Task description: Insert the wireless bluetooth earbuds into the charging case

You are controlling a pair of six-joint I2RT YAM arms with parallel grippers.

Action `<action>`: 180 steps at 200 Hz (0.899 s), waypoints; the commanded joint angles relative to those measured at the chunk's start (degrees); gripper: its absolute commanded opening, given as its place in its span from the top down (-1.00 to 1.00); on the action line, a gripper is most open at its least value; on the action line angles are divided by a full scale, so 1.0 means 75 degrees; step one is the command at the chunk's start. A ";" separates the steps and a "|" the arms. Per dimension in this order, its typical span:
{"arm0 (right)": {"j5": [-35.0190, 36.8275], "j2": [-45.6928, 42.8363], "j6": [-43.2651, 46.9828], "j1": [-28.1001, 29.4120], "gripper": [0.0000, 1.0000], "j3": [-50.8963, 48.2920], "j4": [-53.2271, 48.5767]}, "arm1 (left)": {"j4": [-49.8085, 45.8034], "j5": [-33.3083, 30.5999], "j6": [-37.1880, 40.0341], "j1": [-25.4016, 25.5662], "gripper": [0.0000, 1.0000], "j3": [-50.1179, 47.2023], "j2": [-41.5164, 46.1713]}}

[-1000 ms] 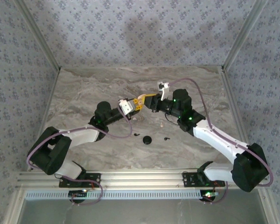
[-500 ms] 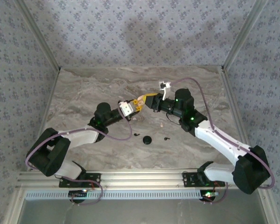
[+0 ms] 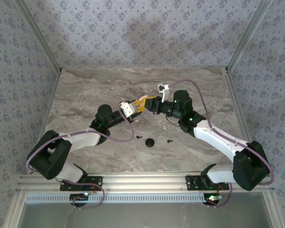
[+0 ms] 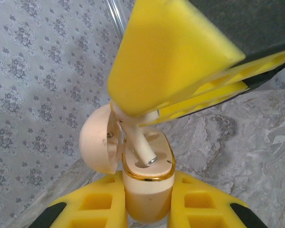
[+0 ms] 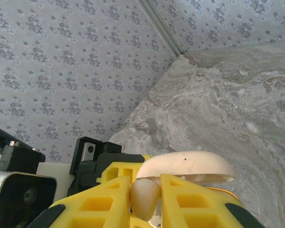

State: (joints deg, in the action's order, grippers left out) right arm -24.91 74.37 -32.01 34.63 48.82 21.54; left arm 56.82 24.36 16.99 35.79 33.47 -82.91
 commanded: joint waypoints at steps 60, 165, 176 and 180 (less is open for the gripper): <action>-0.0358 0.0345 -0.0268 -0.0024 0.55 -0.0239 0.0679 | 0.0808 0.0074 -0.0626 0.0058 0.81 0.0095 0.0014; -0.1036 0.0350 -0.0136 -0.0316 0.55 -0.0471 0.0642 | 0.1274 0.0194 -0.1266 0.0062 0.80 0.0154 -0.0094; -0.1062 0.0353 -0.0124 -0.0336 0.55 -0.0468 0.0644 | 0.1425 0.0208 -0.1422 0.0063 0.80 0.0154 -0.0152; -0.1077 0.0354 -0.0115 -0.0346 0.55 -0.0473 0.0644 | 0.1479 0.0203 -0.1475 0.0056 0.80 0.0154 -0.0175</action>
State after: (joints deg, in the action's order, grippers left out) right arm -30.59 76.64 -33.45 32.25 46.72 28.49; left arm 58.52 24.95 9.52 35.79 33.47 -83.92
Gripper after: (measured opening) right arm 0.226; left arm 0.203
